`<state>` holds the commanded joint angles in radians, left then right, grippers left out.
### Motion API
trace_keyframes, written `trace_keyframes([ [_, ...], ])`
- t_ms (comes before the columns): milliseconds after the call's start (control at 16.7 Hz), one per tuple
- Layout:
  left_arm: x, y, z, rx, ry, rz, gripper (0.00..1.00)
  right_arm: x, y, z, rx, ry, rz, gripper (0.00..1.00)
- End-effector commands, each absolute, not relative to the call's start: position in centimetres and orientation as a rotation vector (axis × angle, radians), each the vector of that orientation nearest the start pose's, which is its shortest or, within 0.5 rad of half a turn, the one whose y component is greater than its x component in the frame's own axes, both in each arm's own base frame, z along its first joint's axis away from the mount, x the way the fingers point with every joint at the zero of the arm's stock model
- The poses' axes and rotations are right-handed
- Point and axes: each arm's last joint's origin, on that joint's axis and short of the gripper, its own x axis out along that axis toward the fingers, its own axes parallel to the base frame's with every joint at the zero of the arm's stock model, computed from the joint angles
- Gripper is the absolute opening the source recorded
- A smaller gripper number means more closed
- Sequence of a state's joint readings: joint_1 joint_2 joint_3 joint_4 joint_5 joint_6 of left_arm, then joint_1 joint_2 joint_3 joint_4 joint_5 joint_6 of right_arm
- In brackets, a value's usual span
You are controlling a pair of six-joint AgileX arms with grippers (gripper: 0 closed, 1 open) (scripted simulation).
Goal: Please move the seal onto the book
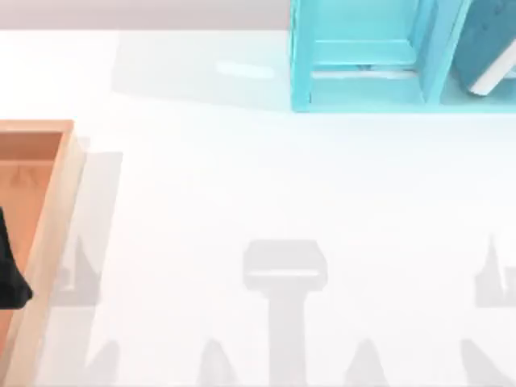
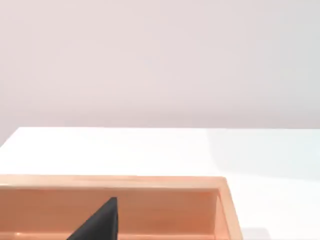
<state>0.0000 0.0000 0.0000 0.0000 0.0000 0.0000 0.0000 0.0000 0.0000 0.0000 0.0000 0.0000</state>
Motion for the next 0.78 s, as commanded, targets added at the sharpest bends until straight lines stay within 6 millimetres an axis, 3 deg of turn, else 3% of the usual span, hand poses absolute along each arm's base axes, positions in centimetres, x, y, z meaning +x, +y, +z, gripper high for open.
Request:
trace_keyframes([
  [240,10.6,-0.1,16.0,0.000,0.000,0.000,1.00,10.7,-0.1,16.5,0.009,-0.006,-0.002,1.00],
  [480,10.6,-0.1,16.0,0.000,0.000,0.000,1.00,11.7,-0.2,18.4,0.043,-0.005,0.000,1.00],
  [780,10.6,-0.1,16.0,0.000,0.000,0.000,1.00,16.0,-0.4,21.1,0.114,0.042,0.011,1.00],
])
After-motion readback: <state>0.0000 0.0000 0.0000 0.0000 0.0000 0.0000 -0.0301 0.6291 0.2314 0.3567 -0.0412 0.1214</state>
